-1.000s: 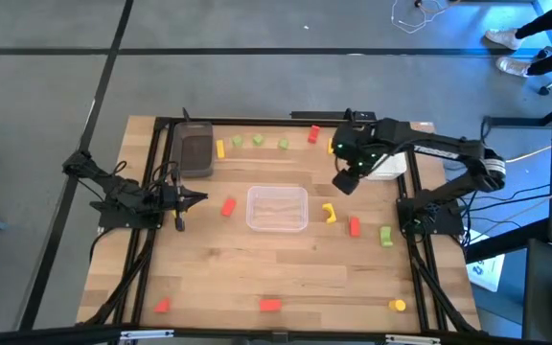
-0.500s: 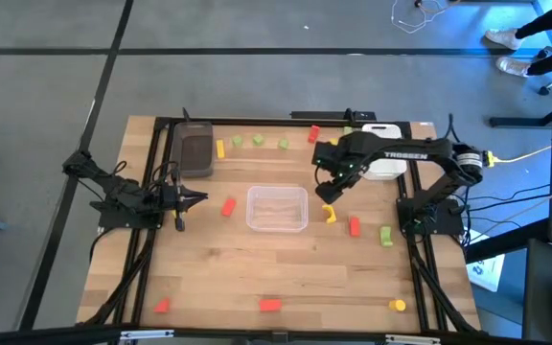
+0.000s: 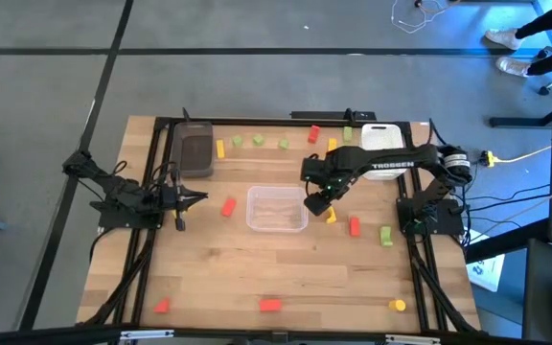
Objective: Sort & place blocks by color
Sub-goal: Put the yellow block into the white bin
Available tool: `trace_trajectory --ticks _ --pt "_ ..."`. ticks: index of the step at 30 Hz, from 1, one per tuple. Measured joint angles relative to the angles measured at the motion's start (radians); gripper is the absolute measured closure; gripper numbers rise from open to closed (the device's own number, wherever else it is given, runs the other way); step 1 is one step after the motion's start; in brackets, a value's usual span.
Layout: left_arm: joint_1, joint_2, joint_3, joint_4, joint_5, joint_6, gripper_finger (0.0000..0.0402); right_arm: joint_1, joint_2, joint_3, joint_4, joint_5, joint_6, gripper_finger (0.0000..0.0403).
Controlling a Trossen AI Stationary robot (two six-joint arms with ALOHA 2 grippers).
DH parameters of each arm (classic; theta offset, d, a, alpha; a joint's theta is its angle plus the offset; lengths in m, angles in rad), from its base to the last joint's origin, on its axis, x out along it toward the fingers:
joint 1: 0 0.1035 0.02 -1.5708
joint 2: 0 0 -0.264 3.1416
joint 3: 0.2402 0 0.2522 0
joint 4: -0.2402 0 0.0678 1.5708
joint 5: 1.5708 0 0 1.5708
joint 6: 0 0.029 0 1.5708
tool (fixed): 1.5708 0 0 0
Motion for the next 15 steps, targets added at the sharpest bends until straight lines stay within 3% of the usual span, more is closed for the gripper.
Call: trace_trajectory --ticks 7,10,15 --pt "0.0 0.069 0.141 -0.1 0.007 0.012 0.04 0.011 0.038 0.0 -0.007 0.031 0.049 0.019" --pt "0.0 0.143 0.223 -0.176 -0.012 -0.028 0.0394 0.011 0.043 0.0 -0.025 0.09 0.078 0.019" --pt "0.0 0.307 0.351 -0.26 -0.044 -0.105 0.0385 0.014 0.047 0.0 -0.085 0.097 0.108 0.019"
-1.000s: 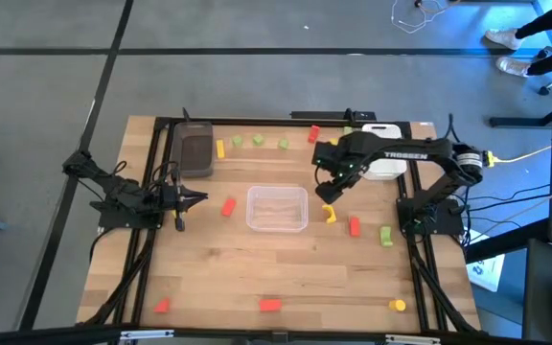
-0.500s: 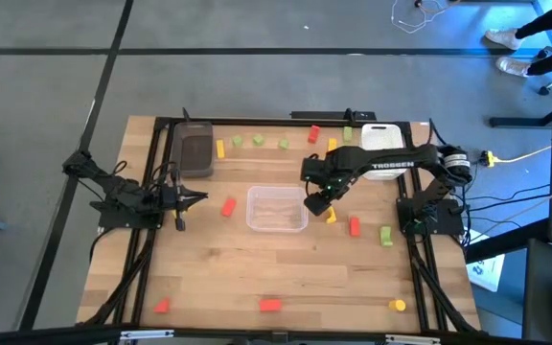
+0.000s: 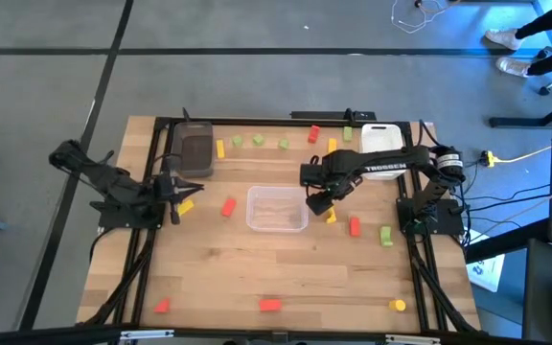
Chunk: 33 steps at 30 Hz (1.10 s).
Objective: Sort & place blocks by color
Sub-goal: Put the yellow block into the white bin
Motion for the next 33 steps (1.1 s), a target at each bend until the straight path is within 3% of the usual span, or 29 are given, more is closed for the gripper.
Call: trace_trajectory --ticks 7,16,26,33 --pt "0.02 0.236 0.188 -0.125 0.003 -0.103 0.038 0.041 0.0 0.0 0.001 -0.006 0.026 0.019" --pt "0.11 0.449 0.43 -0.408 0.151 -0.297 0.0393 0.064 0.0 -0.07 0.046 0.024 0.075 0.019" --pt "0.132 0.488 0.483 -0.455 0.175 -0.34 0.0399 0.054 -0.001 -0.22 0.286 -0.026 0.028 0.019" --pt "0.131 0.488 0.483 -0.454 0.175 -0.362 0.0386 0.053 -0.001 -0.253 0.317 -0.006 0.009 0.019"
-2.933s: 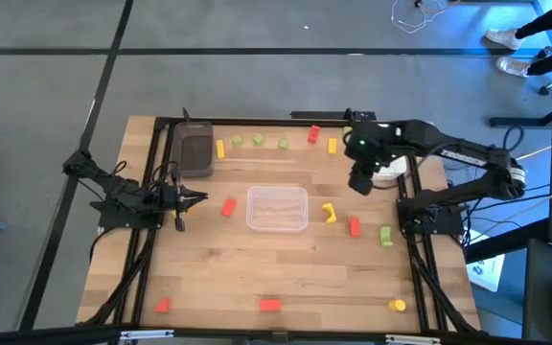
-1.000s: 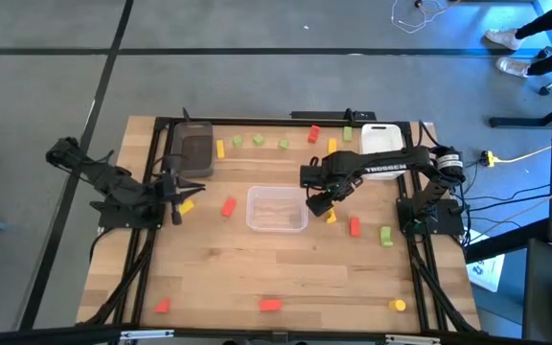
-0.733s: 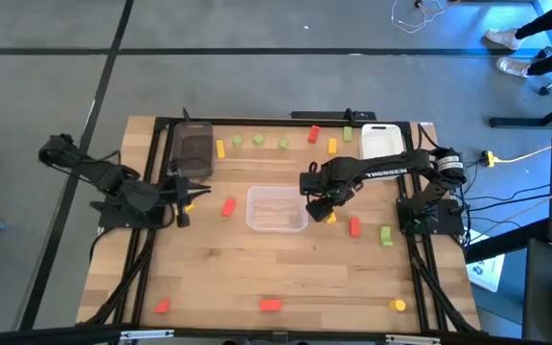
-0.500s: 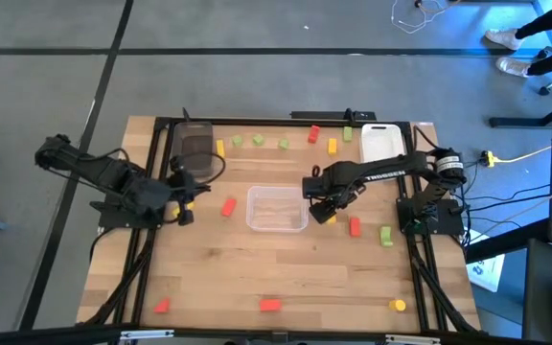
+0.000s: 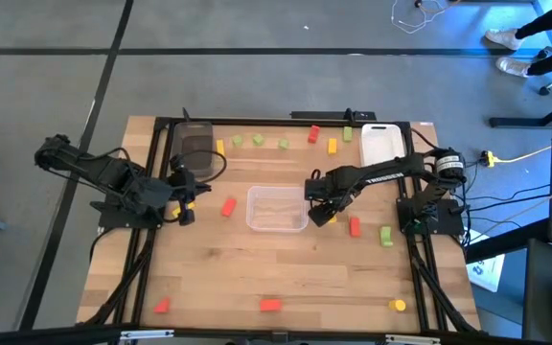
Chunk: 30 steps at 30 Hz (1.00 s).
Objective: Sort & place blocks by color
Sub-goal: Put the yellow block into the white bin
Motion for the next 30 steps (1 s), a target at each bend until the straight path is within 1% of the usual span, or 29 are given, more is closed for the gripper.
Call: trace_trajectory --ticks 5,8,11,13,15,16,19,26,28,30 --pt "0.0 0.0 0.0 0.0 0.0 -0.001 0.038 0.0 -0.007 -0.084 0.108 0.002 -0.018 0.0191" --pt "0.0 0.0 0.0 0.0 0.0 -0.002 0.038 0.0 -0.011 -0.118 0.139 0.004 -0.014 0.0209" --pt "0.0 0.0 0.0 0.0 0.0 -0.002 0.0384 0.0 -0.009 -0.111 0.122 0.013 -0.019 0.0255" --pt "0.0 0.0 0.0 0.0 0.0 -0.002 0.0387 0.0 -0.006 -0.097 0.113 0.017 -0.044 0.0303" --pt "0.0 0.0 0.0 0.0 0.0 -0.001 0.039 0.0 -0.002 -0.074 0.096 0.033 -0.076 0.036" --pt "0.0 0.0 0.0 0.0 0.0 -0.002 0.0392 0.001 0.0 -0.062 0.084 0.05 -0.095 0.037" --pt "0.0 0.0 0.0 0.0 -0.001 -0.002 0.0396 -0.007 0.006 -0.017 0.054 0.11 -0.119 0.037" --pt "0.0 0.0 0.0 0.0 -0.001 -0.001 0.04 -0.064 0.001 0.107 -0.154 0.22 -0.198 0.0368" --pt "0.0 0.0 0.0 0.0 -0.001 -0.002 0.0396 -0.087 0.0 0.152 -0.233 0.282 -0.215 0.0368" --pt "0.0 0.0 0.0 0.0 -0.001 -0.002 0.0392 -0.106 0.0 0.207 -0.322 0.367 -0.218 0.0368"
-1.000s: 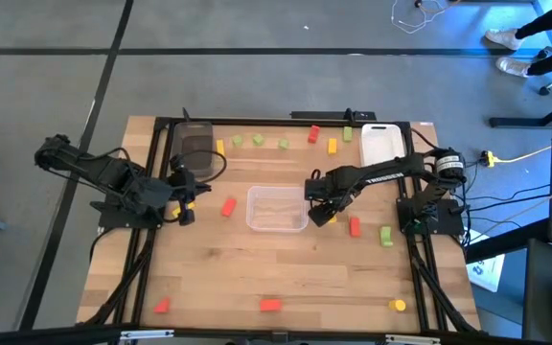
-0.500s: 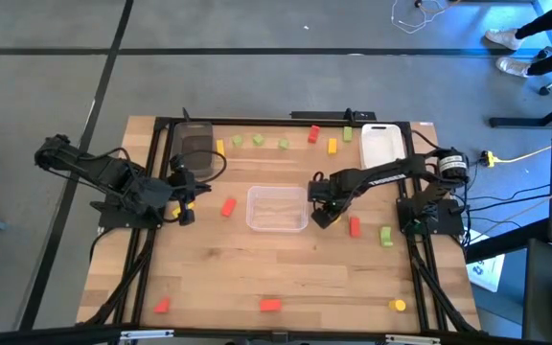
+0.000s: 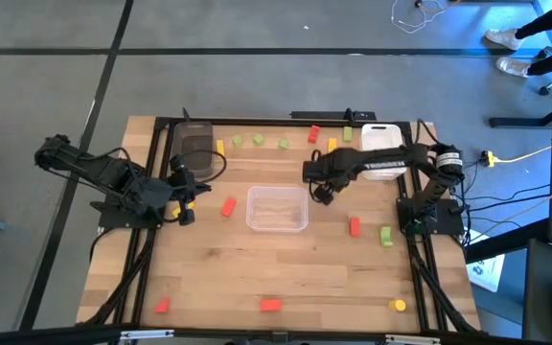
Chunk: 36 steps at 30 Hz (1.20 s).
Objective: Sort & place blocks by color
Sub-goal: Put the yellow block into the white bin
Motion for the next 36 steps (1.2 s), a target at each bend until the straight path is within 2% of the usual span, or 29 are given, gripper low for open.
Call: trace_trajectory --ticks 6,10,20,29,36 --pt "0.0 0.0 0.0 0.0 0.0 0.0 0.0383 -0.073 -0.006 0.135 -0.282 0.167 0.043 0.0368" --pt "0.0 0.0 0.0 0.0 0.0 0.0 0.038 -0.151 -0.008 0.167 -0.401 0.221 0.077 0.0368" --pt "0.0 0.0 0.0 -0.004 0.0 0.0 0.0394 -0.361 -0.016 0.056 -0.372 0.228 0.046 0.0368" --pt "0.0 0.0 0.0 -0.003 0.0 0.0 0.0399 -0.489 -0.016 -0.044 -0.332 0.211 0.041 0.0368" --pt "0.0 0.0 0.0 -0.003 0.0 0.0 0.0386 -0.543 -0.016 -0.116 -0.228 0.186 0.009 0.0332"
